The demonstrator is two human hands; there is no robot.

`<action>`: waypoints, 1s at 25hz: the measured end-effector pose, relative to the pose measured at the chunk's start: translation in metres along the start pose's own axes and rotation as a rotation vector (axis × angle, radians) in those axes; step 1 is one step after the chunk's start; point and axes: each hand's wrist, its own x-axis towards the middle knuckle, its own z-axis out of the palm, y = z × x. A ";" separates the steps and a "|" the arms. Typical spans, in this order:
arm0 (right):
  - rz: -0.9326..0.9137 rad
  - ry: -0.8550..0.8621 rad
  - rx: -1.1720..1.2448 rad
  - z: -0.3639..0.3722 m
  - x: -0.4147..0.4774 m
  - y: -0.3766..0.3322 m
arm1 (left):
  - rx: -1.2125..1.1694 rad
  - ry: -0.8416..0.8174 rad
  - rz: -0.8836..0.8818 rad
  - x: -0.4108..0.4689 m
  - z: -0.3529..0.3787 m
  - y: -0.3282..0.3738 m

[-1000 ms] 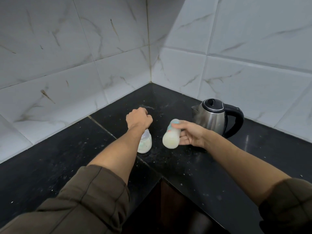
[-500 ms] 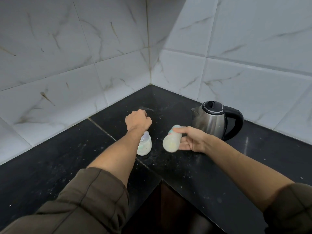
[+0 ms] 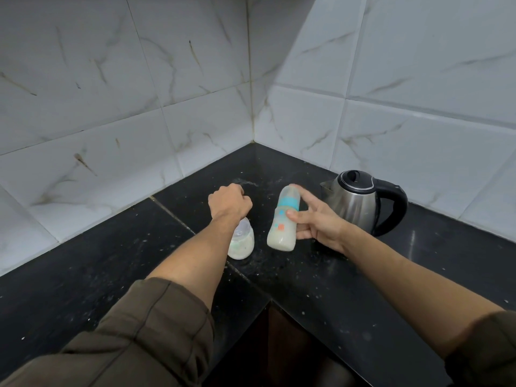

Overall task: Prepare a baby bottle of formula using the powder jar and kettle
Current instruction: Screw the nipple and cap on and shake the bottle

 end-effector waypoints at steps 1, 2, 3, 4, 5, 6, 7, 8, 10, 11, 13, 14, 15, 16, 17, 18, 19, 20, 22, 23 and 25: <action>-0.050 0.080 0.069 0.002 0.001 -0.004 | 0.009 0.000 0.000 0.001 -0.002 -0.001; -0.087 0.164 0.146 0.002 0.003 -0.008 | 0.015 -0.001 0.001 0.001 -0.002 -0.001; -0.107 0.214 0.165 0.002 0.004 -0.009 | 0.018 -0.004 0.003 0.001 -0.003 -0.001; -0.110 0.199 0.118 0.003 0.005 -0.010 | 0.018 -0.008 0.004 0.001 -0.003 -0.001; -0.083 0.115 0.026 0.005 0.004 -0.010 | 0.018 -0.012 0.004 0.001 -0.003 0.000; -0.040 0.006 -0.066 0.006 0.003 -0.009 | 0.018 -0.015 0.004 0.000 -0.003 0.000; -0.014 -0.053 -0.128 0.006 0.002 -0.009 | 0.017 -0.014 0.004 0.001 -0.002 0.000; -0.019 -0.049 -0.145 0.005 0.002 -0.009 | 0.017 -0.013 0.005 0.001 -0.002 0.000; -0.073 0.147 -0.012 0.005 0.004 -0.012 | 0.019 -0.010 0.009 0.002 -0.002 -0.001; -0.094 0.244 0.090 0.005 0.005 -0.012 | 0.019 -0.009 0.010 0.002 -0.002 -0.001; -0.075 0.245 0.087 0.006 0.004 -0.009 | 0.013 -0.007 0.007 0.002 0.000 -0.001; -0.026 0.147 -0.004 0.007 0.002 -0.006 | 0.010 -0.009 0.007 0.002 0.000 0.000; 0.019 0.039 -0.088 0.008 0.000 -0.002 | 0.008 -0.011 0.008 0.002 0.001 0.001; 0.034 -0.014 -0.128 0.009 -0.001 0.000 | 0.006 -0.013 0.010 0.003 0.001 0.002; 0.017 0.000 -0.118 0.007 0.000 0.001 | 0.004 -0.013 0.012 0.003 0.000 0.002; -0.016 0.087 -0.048 0.007 0.001 -0.001 | 0.004 -0.012 0.015 0.004 0.000 0.001; -0.039 0.201 0.059 0.006 0.003 -0.003 | 0.008 -0.010 0.017 0.004 -0.001 0.001; -0.048 0.274 0.148 0.005 0.005 -0.005 | 0.010 -0.008 0.018 0.005 -0.001 0.000; 0.003 0.202 0.089 0.006 0.004 -0.006 | 0.005 -0.008 0.014 0.005 -0.001 0.000; 0.054 0.075 -0.013 0.006 0.002 -0.005 | 0.004 -0.008 0.012 0.005 0.000 0.000; 0.116 -0.073 -0.105 0.005 -0.001 -0.001 | 0.006 -0.008 0.011 0.005 0.000 0.001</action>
